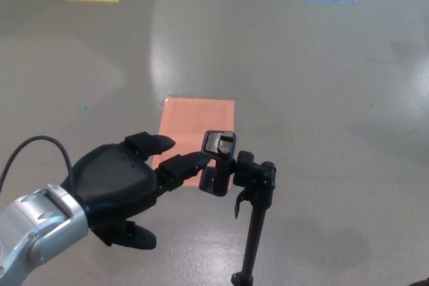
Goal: The robot uses its left hand to grab the top of a phone stand kept on the floor and tilt it upwards to adjust its angle
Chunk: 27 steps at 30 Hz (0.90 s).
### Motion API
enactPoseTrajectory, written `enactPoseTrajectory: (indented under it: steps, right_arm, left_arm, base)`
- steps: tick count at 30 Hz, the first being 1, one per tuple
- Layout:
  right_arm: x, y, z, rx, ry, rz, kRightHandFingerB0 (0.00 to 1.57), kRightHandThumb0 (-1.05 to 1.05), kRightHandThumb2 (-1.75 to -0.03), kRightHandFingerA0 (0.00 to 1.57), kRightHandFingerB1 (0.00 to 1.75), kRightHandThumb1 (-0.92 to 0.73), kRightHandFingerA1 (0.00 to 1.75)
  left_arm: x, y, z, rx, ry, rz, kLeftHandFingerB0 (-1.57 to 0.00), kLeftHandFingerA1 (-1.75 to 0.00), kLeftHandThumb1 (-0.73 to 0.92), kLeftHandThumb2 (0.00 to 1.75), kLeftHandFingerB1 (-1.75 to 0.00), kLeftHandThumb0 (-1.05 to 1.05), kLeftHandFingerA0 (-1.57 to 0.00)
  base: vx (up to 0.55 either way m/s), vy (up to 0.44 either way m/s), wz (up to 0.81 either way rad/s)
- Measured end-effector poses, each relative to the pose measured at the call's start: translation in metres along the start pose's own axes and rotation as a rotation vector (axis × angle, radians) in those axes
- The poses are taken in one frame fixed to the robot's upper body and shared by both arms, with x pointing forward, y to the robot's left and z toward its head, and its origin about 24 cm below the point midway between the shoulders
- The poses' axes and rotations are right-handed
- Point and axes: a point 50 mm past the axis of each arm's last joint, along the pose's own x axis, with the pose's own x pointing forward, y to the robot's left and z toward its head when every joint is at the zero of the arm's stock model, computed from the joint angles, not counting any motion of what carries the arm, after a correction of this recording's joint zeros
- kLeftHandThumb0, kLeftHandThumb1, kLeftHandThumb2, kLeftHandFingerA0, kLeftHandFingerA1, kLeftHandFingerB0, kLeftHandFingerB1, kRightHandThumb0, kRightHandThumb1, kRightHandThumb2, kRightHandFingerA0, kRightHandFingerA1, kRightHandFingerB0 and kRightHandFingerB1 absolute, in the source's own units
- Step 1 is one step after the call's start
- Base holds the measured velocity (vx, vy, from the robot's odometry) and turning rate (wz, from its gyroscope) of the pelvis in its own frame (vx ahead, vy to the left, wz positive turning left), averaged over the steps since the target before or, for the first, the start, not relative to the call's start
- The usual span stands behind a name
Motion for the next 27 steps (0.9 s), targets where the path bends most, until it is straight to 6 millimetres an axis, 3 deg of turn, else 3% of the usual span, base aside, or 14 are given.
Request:
enactPoseTrajectory:
  steps: [1,8,12,13,15,16,17,18,19,20,21,25,26,27]
  right_arm:
    - [0.0,0.0,0.0,0.0,-0.001,0.0,0.19,-0.73,-0.64,0.14,0.3,-0.76,0.36]
    - [0.0,-0.001,0.001,0.001,-0.003,0.003,0.2,-0.73,-0.64,0.16,0.3,-0.77,0.35]
    - [0.0,-0.001,0.001,0.001,-0.004,0.006,0.19,-0.72,-0.64,0.16,0.3,-0.79,0.35]
    - [0.0,-0.001,0.001,0.001,-0.004,0.007,0.19,-0.73,-0.64,0.16,0.31,-0.78,0.37]
    - [0.0,-0.001,0.002,0.0,-0.006,0.008,0.19,-0.72,-0.64,0.16,0.31,-0.79,0.38]
    - [0.0,-0.002,0.003,0.0,-0.007,0.008,0.2,-0.72,-0.64,0.17,0.3,-0.78,0.36]
    - [0.0,-0.002,0.003,0.0,-0.009,0.008,0.2,-0.72,-0.64,0.17,0.3,-0.78,0.36]
    - [0.0,-0.002,0.003,0.0,-0.009,0.009,0.19,-0.72,-0.64,0.16,0.3,-0.78,0.37]
    - [0.0,-0.002,0.004,0.0,-0.01,0.008,0.19,-0.72,-0.64,0.16,0.3,-0.78,0.37]
    - [0.0,-0.002,0.004,0.0,-0.01,0.008,0.18,-0.71,-0.64,0.16,0.29,-0.78,0.36]
    - [0.0,-0.003,0.004,0.0,-0.011,0.008,0.18,-0.71,-0.64,0.16,0.29,-0.78,0.36]
    - [0.0,-0.003,0.005,0.003,-0.012,0.009,0.18,-0.72,-0.64,0.15,0.31,-0.78,0.38]
    - [0.0,-0.003,0.005,0.003,-0.013,0.01,0.19,-0.7,-0.64,0.17,0.3,-0.8,0.37]
    - [0.0,-0.003,0.005,0.003,-0.012,0.01,0.19,-0.7,-0.64,0.17,0.3,-0.8,0.37]
  left_arm:
    - [0.0,0.0,0.0,0.001,-0.001,0.001,0.0,-0.25,0.66,0.61,-0.14,-0.75,-0.08]
    - [0.001,0.001,0.0,0.0,-0.001,0.004,-0.01,-0.23,0.52,0.82,-0.14,-0.77,-0.05]
    - [0.001,0.004,-0.004,0.001,0.012,0.012,0.0,-0.25,0.67,0.62,-0.1,-0.76,-0.07]
    - [0.002,0.006,-0.007,0.001,0.019,0.016,0.0,-0.28,0.55,0.91,-0.11,-0.79,-0.01]
    - [0.003,0.01,-0.014,0.007,0.044,0.026,0.0,-0.21,0.57,0.93,-0.09,-0.83,-0.1]
    - [0.003,0.013,-0.019,0.01,0.061,0.034,0.0,-0.25,0.68,0.61,-0.11,-0.79,-0.06]
    - [0.004,0.017,-0.027,0.013,0.088,0.043,0.0,-0.25,0.68,0.61,-0.11,-0.79,-0.06]
    - [0.004,0.018,-0.03,0.012,0.1,0.046,0.0,-0.28,0.56,0.95,-0.13,-0.82,-0.03]
    - [0.004,0.019,-0.04,0.006,0.136,0.052,0.0,-0.28,0.56,0.95,-0.13,-0.82,-0.03]
    - [0.004,0.019,-0.046,0.0,0.16,0.052,0.0,-0.25,0.71,0.62,-0.12,-0.8,-0.08]
    - [0.003,0.018,-0.05,-0.004,0.174,0.053,0.0,-0.25,0.71,0.62,-0.12,-0.8,-0.08]
    - [0.002,0.015,-0.071,-0.026,0.256,0.047,0.0,-0.22,0.58,0.95,-0.11,-0.83,-0.11]
    - [0.0,0.012,-0.076,-0.034,0.28,0.038,0.0,-0.25,0.71,0.62,-0.13,-0.82,-0.07]
    - [0.0,0.009,-0.079,-0.04,0.295,0.031,0.0,-0.25,0.71,0.62,-0.13,-0.82,-0.07]
  base:
    - [0.0,0.0,0.0]
    - [0.0,0.0,0.0]
    - [0.0,0.0,0.0]
    - [0.0,0.0,0.0]
    - [0.0,0.0,0.0]
    - [0.0,0.0,0.0]
    - [0.0,0.0,0.0]
    - [0.0,0.0,0.0]
    - [0.0,0.0,0.0]
    - [0.0,0.0,0.0]
    - [0.0,0.0,0.0]
    - [0.0,0.0,0.0]
    - [0.0,0.0,0.0]
    - [0.0,0.0,0.0]
